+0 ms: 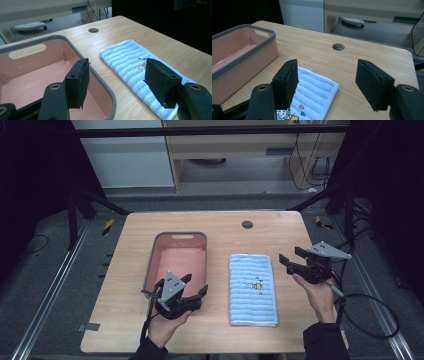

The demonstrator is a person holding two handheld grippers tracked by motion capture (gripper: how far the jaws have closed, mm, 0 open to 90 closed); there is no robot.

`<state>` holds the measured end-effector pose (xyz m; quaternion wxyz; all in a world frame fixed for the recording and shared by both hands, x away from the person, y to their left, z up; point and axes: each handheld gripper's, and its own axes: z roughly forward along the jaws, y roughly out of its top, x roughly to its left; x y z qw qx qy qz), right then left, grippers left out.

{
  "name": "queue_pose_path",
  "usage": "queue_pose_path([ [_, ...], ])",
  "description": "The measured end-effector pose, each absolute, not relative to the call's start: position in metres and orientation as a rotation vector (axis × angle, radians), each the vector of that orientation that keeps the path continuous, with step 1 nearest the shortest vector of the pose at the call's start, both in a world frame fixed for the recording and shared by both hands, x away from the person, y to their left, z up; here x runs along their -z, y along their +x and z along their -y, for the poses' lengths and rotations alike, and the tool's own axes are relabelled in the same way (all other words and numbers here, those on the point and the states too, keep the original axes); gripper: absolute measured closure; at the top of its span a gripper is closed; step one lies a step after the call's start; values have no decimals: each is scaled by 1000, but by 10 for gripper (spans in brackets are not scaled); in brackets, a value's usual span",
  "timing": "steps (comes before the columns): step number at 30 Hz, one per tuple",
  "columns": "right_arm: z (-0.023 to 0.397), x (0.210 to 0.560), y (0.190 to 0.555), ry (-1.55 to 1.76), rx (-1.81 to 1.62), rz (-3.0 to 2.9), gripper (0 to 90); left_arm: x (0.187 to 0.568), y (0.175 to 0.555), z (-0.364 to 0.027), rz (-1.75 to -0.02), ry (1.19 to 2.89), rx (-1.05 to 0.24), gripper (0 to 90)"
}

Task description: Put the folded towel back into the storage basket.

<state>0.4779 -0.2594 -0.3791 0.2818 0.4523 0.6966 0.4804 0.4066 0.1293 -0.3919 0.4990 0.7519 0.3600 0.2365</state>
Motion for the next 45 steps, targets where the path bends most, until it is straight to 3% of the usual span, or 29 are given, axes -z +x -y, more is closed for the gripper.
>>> queue_pose_path([
  [45, 251, 415, 528, 1280, -1251, -1901, 360, 449, 410, -57, -783, 2011, -442, 438],
])
